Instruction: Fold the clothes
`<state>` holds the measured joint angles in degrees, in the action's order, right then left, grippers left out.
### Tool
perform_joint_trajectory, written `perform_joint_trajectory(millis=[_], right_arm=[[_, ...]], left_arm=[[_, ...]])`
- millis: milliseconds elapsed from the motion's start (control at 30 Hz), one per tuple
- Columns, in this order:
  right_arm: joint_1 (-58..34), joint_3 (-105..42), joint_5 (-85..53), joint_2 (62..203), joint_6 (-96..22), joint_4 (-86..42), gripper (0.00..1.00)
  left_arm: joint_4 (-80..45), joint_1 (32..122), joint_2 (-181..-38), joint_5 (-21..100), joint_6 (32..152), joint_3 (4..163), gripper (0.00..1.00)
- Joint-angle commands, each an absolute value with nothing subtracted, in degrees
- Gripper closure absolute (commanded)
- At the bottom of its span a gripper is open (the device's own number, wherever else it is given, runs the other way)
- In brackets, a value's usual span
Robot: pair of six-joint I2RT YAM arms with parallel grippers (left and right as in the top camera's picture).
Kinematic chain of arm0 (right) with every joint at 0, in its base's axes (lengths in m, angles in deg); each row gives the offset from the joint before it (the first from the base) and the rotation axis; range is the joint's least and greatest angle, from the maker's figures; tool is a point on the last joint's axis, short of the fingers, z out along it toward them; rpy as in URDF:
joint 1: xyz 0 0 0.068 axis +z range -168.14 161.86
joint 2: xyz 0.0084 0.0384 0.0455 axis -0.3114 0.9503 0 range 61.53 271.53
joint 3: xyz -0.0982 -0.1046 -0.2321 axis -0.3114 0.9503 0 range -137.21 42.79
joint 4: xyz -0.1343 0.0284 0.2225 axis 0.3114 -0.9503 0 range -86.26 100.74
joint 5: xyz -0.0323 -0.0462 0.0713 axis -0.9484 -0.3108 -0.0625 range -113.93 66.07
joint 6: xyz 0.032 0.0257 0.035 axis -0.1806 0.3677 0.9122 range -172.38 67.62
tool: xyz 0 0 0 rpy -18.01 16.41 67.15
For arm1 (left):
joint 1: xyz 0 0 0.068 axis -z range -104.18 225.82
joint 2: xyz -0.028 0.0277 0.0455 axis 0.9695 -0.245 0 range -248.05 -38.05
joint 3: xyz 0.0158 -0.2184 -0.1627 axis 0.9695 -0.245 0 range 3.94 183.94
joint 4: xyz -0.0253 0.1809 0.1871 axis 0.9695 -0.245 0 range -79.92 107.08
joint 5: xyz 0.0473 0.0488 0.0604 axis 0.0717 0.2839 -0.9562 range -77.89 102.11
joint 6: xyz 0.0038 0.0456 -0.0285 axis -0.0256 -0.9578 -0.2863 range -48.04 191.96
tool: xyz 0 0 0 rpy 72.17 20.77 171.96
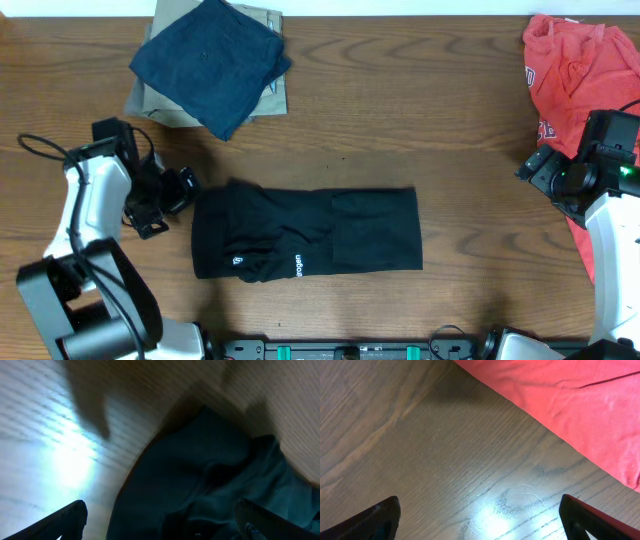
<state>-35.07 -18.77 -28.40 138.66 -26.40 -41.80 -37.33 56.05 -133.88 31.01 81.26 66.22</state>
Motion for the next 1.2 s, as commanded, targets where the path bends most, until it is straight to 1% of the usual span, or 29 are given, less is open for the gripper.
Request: perform_joint_trajectory(millis=[0, 67, 433, 767, 1033, 1167], right_arm=[[-35.3, -19.0, -28.4, 138.2, -26.7, -41.8, 0.01], [-35.3, -19.0, -28.4, 138.2, -26.7, -41.8, 0.01], [-35.3, -19.0, -28.4, 138.2, -26.7, -41.8, 0.01], [-35.3, -19.0, -28.4, 138.2, -26.7, -41.8, 0.01], [-35.3, -19.0, -28.4, 138.2, -26.7, -41.8, 0.01], [-35.3, -19.0, -28.4, 138.2, -26.7, -41.8, 0.01]], left_arm=[[-37.6, 53.7, -136.4, 38.4, 75.8, 66.0, 0.05], [-37.7, 52.9, -138.0, 40.2, 74.9, 66.0, 0.05], [-35.3, 52.5, -143.1, 41.0, 72.1, 66.0, 0.05], [-36.6, 52.5, -148.0, 45.1, 67.9, 66.0, 0.05], [-37.8, 52.6, -149.2, 48.9, 66.3, 64.2, 0.07], [-38.4, 53.2, -149.2, 48.7, 66.2, 62.4, 0.06]])
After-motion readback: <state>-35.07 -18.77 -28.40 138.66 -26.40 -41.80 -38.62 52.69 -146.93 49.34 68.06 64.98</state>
